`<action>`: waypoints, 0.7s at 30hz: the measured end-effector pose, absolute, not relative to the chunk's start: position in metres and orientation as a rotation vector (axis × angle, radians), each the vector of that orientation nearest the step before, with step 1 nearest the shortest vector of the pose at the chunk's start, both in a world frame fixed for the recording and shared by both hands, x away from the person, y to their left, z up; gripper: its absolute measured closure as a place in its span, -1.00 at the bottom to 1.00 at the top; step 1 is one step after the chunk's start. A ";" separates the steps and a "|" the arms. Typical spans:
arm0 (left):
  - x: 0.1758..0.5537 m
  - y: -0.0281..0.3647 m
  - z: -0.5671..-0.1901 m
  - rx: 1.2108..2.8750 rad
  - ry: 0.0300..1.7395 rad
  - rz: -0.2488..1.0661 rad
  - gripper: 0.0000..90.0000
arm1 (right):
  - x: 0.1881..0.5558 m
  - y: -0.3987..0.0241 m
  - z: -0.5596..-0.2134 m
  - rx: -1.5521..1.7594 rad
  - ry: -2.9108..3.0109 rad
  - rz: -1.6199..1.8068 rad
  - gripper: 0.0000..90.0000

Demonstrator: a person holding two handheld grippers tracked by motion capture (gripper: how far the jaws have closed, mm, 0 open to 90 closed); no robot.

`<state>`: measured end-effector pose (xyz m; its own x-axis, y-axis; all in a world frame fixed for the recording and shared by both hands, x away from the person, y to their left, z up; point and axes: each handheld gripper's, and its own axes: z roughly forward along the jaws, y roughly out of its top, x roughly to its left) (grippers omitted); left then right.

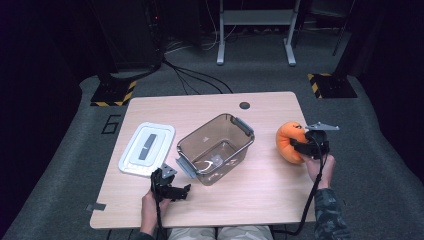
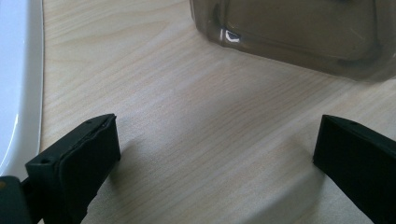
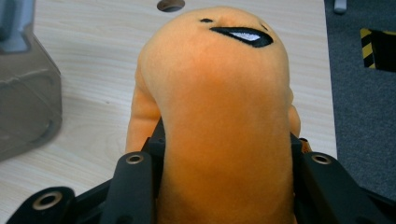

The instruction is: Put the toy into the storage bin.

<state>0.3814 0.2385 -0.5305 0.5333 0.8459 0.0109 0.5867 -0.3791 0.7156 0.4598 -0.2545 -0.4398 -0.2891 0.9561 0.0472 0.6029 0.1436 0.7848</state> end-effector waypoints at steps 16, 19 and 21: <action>0.381 0.238 -0.531 2.105 1.156 0.500 -1.00 | 0.457 -0.240 -0.414 1.404 1.967 1.006 0.19; 0.381 0.239 -0.531 2.106 1.154 0.499 -1.00 | 0.455 -0.238 -0.409 1.390 1.967 1.015 0.19; 0.381 0.238 -0.531 2.104 1.156 0.500 -1.00 | 0.455 -0.237 -0.406 1.380 1.968 1.017 0.19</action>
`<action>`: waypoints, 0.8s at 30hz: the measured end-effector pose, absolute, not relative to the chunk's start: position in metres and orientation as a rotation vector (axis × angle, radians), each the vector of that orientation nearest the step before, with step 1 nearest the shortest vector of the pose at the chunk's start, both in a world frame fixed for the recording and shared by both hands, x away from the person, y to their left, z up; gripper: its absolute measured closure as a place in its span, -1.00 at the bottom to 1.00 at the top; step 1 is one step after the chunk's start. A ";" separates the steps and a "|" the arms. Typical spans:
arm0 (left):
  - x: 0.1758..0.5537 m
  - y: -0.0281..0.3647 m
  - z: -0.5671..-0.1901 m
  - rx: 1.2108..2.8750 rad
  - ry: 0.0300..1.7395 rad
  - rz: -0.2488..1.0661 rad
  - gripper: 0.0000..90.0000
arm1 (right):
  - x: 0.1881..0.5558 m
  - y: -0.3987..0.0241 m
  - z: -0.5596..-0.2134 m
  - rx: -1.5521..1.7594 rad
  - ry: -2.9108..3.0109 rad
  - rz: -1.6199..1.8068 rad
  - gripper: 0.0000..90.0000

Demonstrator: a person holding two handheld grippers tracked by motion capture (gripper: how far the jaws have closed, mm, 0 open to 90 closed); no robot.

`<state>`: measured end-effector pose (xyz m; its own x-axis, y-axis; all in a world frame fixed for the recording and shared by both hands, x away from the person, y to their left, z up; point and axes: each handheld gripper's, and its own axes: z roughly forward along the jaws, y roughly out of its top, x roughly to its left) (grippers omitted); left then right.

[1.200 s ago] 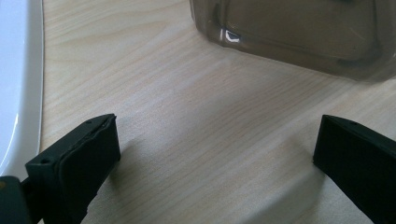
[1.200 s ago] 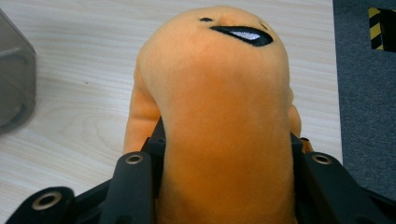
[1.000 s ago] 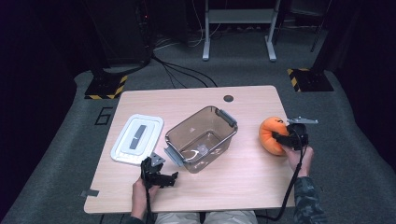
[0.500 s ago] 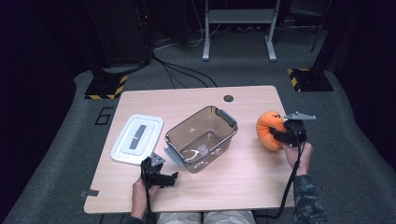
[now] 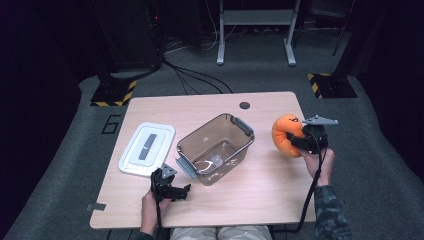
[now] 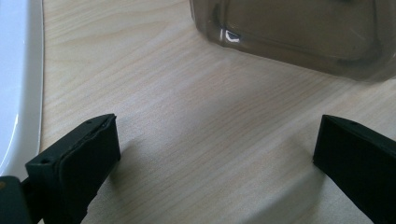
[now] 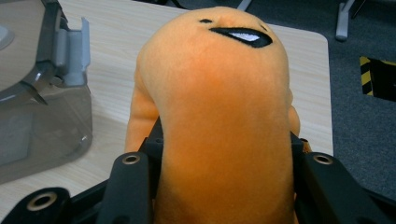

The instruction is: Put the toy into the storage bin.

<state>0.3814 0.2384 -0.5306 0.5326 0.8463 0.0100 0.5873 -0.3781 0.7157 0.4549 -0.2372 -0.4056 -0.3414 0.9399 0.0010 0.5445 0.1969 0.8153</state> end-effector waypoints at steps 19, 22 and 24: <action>0.381 0.238 -0.531 2.105 1.156 0.500 -1.00 | 0.454 -0.224 -0.378 1.313 1.972 1.050 0.19; 0.381 0.238 -0.531 2.105 1.156 0.499 -1.00 | 0.455 -0.222 -0.374 1.306 1.973 1.051 0.19; 0.381 0.238 -0.531 2.105 1.156 0.500 -1.00 | 0.456 -0.221 -0.371 1.297 1.973 1.048 0.19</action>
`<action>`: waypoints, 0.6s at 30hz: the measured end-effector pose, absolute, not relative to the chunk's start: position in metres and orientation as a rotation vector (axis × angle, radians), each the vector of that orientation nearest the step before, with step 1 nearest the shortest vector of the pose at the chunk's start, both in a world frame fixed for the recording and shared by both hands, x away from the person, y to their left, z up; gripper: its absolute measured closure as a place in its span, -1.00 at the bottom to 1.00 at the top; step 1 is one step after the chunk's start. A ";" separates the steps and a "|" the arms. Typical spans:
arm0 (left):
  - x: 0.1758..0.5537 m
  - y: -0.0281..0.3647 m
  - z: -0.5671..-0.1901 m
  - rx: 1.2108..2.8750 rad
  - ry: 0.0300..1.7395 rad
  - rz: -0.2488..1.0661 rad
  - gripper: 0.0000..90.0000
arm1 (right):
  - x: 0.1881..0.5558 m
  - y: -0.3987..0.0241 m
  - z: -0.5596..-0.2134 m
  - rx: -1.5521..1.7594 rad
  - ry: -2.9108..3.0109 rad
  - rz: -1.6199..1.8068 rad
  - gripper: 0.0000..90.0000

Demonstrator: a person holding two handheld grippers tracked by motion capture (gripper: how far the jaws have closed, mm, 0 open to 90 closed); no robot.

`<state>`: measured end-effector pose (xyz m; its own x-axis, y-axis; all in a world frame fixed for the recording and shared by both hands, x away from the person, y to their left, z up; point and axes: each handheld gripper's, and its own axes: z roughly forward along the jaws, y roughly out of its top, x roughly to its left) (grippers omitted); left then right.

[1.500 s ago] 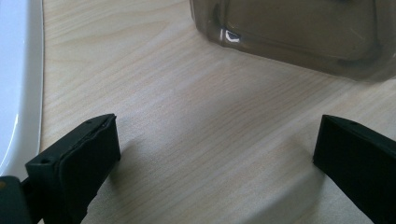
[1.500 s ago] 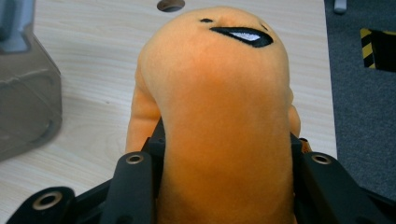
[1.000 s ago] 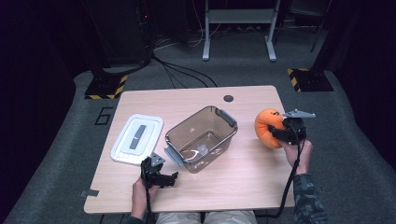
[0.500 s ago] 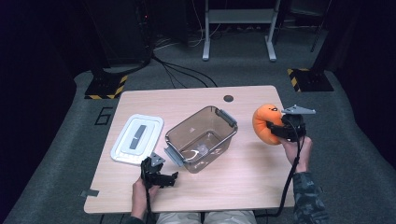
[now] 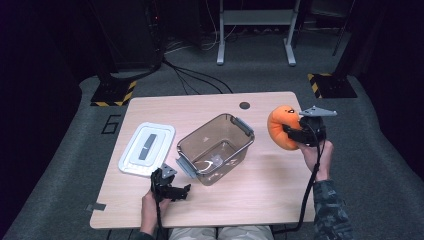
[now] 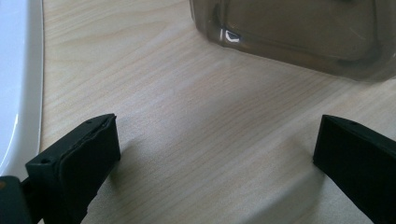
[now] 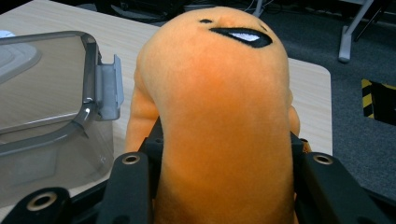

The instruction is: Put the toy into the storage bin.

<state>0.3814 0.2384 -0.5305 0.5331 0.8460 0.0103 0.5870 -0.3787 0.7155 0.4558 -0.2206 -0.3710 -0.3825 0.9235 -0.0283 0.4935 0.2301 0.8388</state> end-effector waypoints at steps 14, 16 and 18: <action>0.381 0.238 -0.531 2.105 1.156 0.499 -1.00 | 0.459 -0.213 -0.354 1.269 1.969 1.062 0.19; 0.381 0.238 -0.531 2.105 1.155 0.499 -1.00 | 0.459 -0.211 -0.351 1.266 1.968 1.063 0.19; 0.381 0.238 -0.531 2.105 1.155 0.499 -1.00 | 0.461 -0.209 -0.349 1.256 1.971 1.065 0.19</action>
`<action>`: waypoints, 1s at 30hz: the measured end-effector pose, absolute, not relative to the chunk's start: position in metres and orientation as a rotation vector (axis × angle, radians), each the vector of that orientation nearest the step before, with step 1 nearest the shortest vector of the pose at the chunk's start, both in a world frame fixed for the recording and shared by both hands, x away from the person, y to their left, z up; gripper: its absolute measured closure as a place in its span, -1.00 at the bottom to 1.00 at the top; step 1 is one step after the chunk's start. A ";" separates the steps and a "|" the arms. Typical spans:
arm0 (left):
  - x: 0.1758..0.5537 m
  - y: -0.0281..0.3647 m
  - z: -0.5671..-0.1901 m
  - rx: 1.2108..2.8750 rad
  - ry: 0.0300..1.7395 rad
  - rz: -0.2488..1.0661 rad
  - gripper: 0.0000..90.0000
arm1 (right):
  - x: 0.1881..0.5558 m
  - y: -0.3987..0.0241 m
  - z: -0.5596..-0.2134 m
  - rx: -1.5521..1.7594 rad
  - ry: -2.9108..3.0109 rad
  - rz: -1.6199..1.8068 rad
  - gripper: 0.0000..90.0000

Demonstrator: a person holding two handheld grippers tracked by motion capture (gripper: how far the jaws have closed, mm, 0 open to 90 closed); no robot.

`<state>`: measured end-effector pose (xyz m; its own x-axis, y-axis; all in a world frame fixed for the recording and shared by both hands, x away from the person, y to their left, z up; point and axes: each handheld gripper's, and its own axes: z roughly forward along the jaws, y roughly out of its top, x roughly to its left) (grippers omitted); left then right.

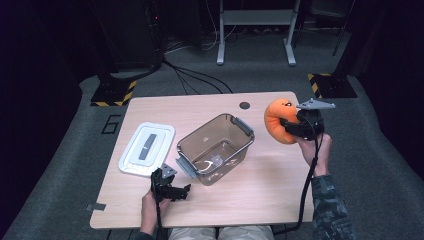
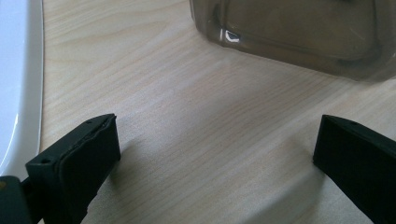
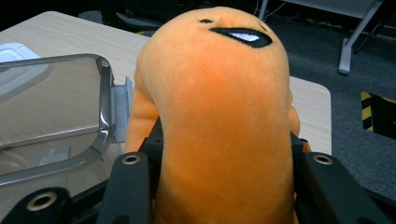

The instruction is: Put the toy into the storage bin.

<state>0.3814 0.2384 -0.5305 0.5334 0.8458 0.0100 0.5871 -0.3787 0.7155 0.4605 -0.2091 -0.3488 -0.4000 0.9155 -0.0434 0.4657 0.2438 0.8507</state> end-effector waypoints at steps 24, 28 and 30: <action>0.381 0.238 -0.531 2.106 1.154 0.500 -0.99 | 0.469 -0.172 -0.322 1.158 2.013 1.079 0.19; 0.381 0.238 -0.531 2.105 1.155 0.500 -1.00 | 0.471 -0.166 -0.320 1.150 2.020 1.082 0.19; 0.381 0.238 -0.531 2.106 1.154 0.500 -1.00 | 0.472 -0.163 -0.320 1.145 2.023 1.085 0.19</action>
